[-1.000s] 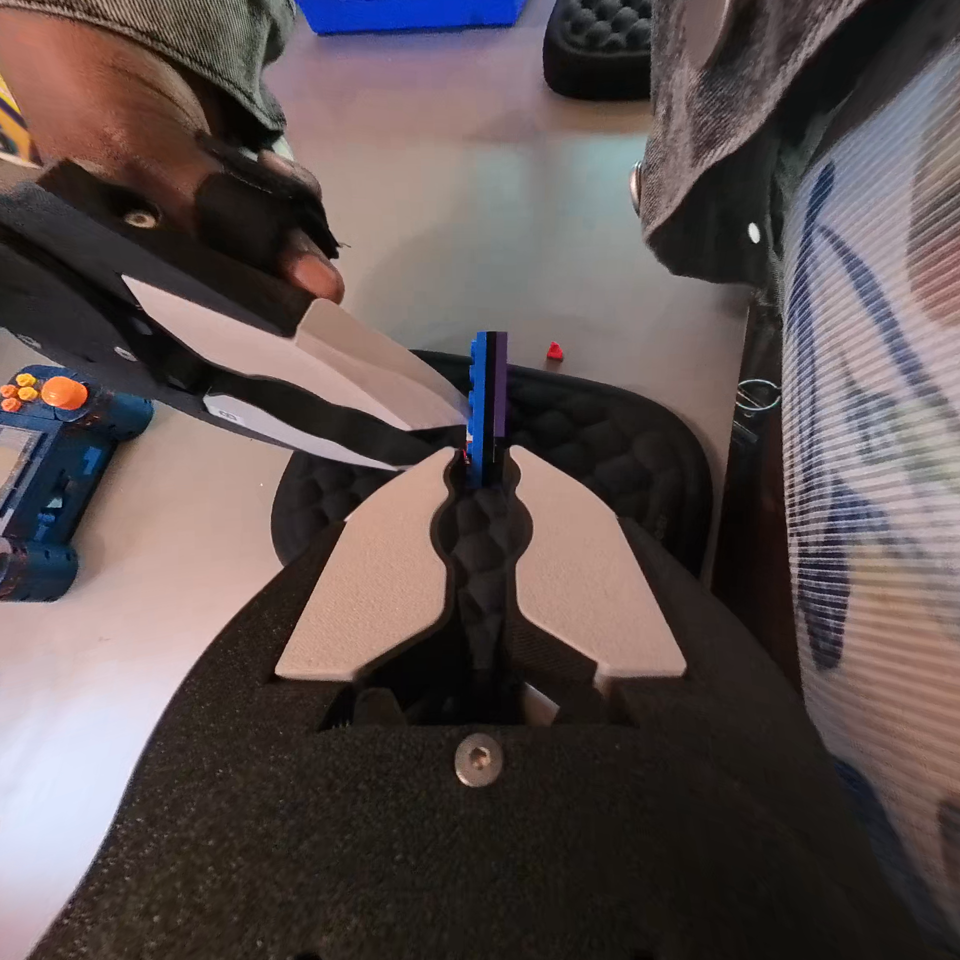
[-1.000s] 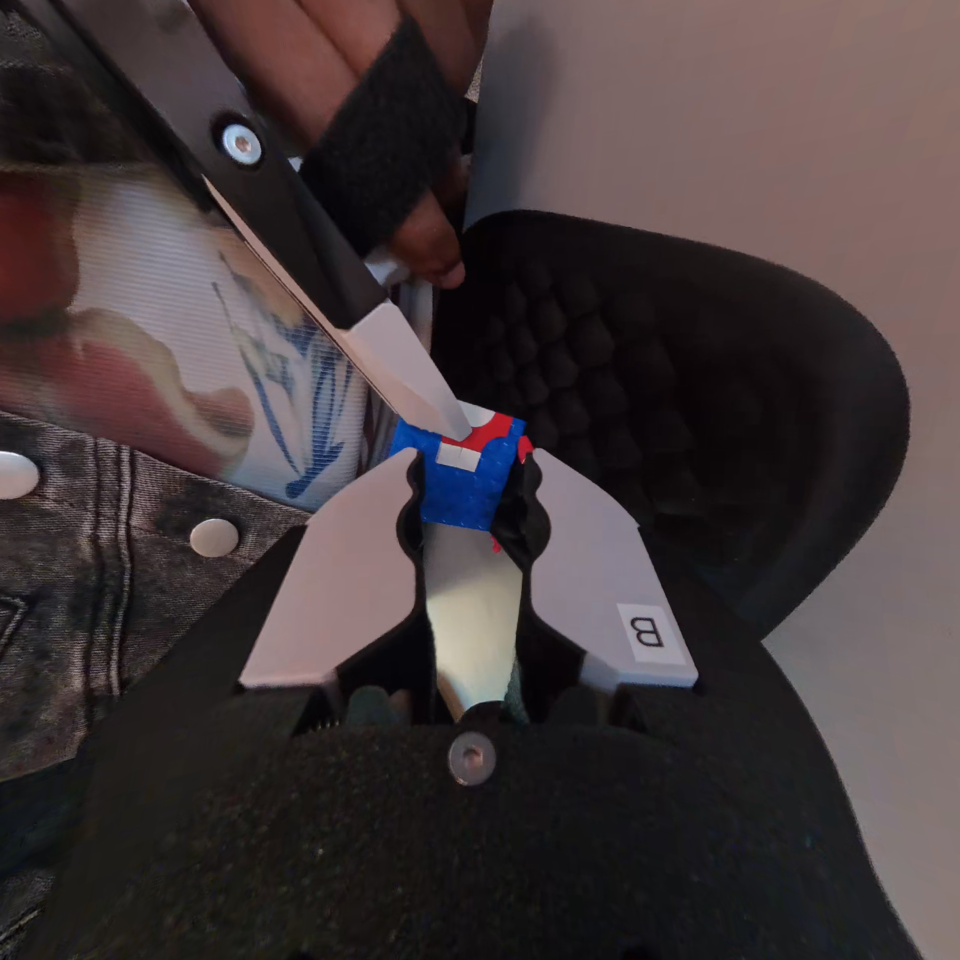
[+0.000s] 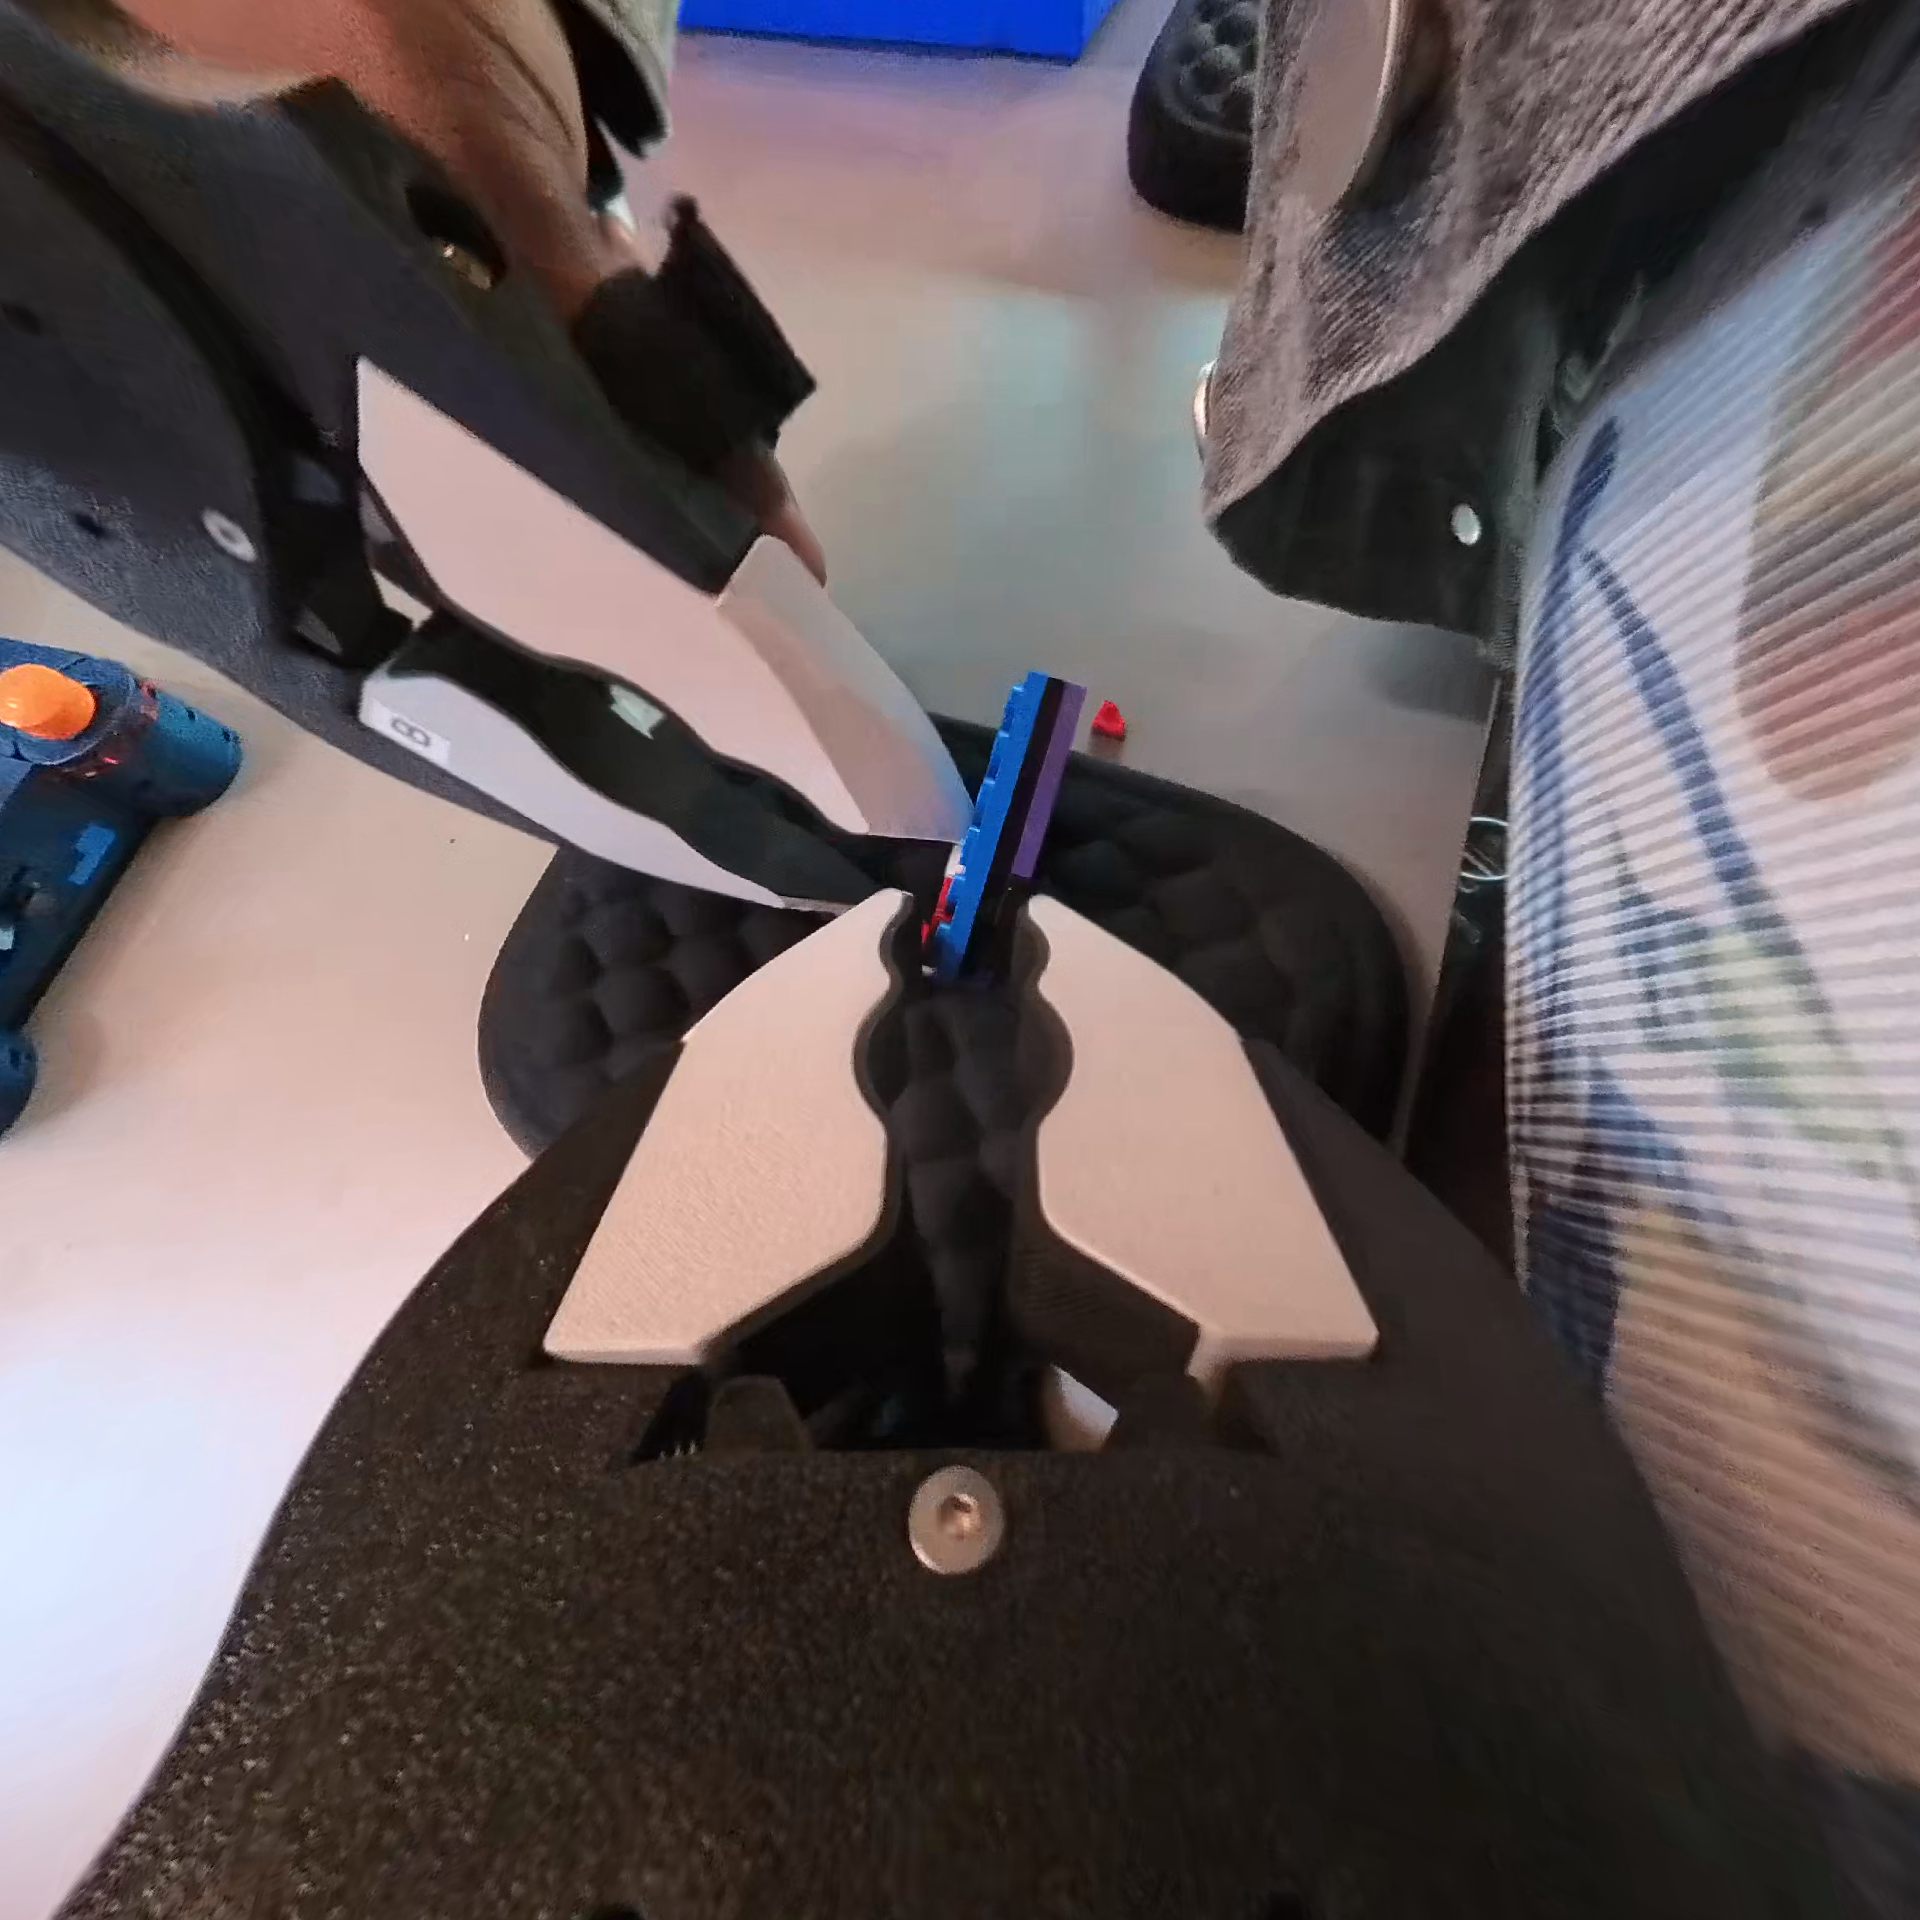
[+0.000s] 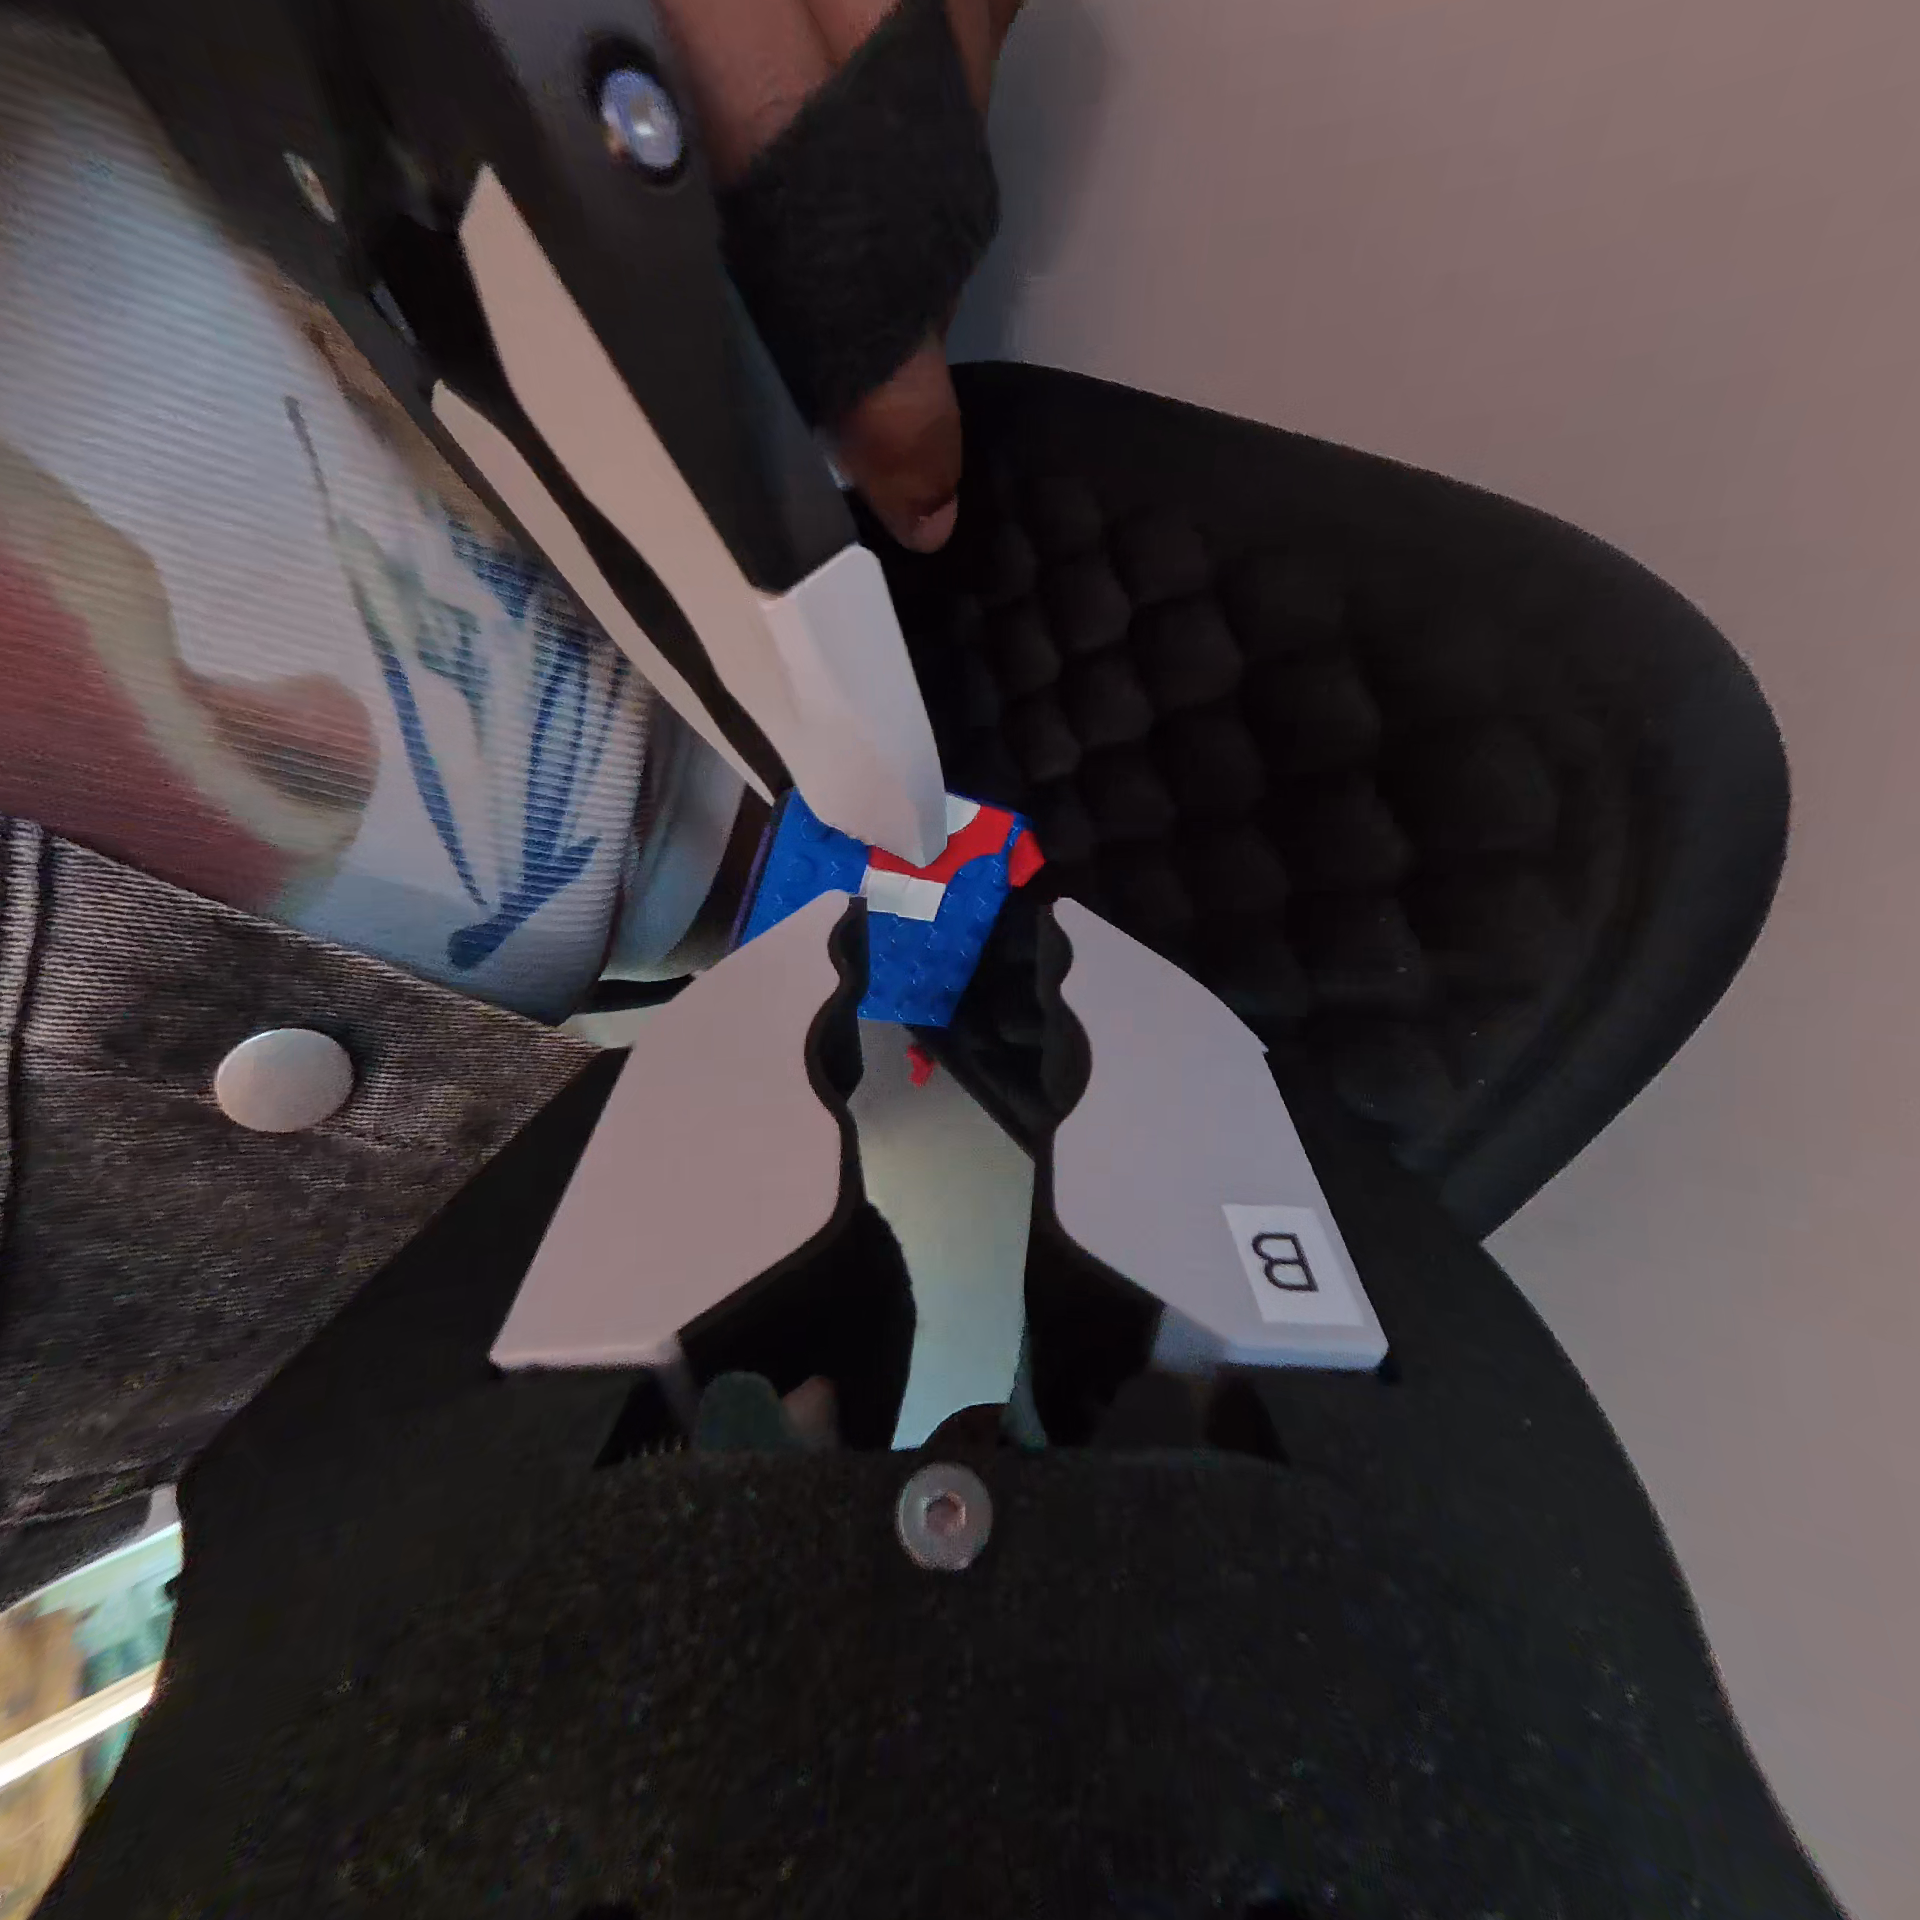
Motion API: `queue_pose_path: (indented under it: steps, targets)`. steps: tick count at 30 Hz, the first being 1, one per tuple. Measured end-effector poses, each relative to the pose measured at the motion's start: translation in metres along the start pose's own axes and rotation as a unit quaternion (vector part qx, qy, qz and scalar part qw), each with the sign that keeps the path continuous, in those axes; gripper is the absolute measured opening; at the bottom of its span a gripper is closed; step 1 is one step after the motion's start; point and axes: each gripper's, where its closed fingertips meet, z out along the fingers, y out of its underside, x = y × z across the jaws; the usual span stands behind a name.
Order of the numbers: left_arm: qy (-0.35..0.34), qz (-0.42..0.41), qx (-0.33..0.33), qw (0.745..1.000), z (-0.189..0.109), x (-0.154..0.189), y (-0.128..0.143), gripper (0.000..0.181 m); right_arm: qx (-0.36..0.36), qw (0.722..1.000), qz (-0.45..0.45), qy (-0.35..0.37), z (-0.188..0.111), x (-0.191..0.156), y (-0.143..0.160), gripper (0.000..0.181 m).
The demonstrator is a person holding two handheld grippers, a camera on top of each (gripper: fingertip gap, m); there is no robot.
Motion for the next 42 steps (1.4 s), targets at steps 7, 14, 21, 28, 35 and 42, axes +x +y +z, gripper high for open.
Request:
queue_pose_path:
  steps: [7,14,21,28,35,42]
  targets:
    - [0.021,-0.003,0.006,1.000,0.001,0.011,0.005,0.021,0.070,0.995,-0.027,0.068,0.007,-0.003,-0.004,0.032]
    - [0.017,-0.066,0.022,0.997,-0.001,0.002,0.004,0.018,0.156,0.970,-0.060,0.178,-0.008,0.000,-0.010,0.011]
    - [0.017,-0.096,0.015,0.995,-0.002,-0.002,0.020,0.014,0.230,0.941,-0.026,0.249,-0.019,0.033,-0.005,0.000]
    - [-0.007,-0.038,0.013,0.999,-0.004,-0.002,0.019,0.013,0.236,0.971,0.004,0.022,-0.009,0.000,-0.016,0.016]
    - [-0.012,-0.031,0.004,0.999,-0.004,-0.002,0.018,0.014,0.196,0.979,0.012,-0.047,-0.006,-0.007,-0.029,0.016]
    - [0.009,-0.049,-0.017,0.999,0.000,-0.001,0.022,0.013,0.176,0.984,0.002,-0.008,0.000,0.003,-0.030,0.022]
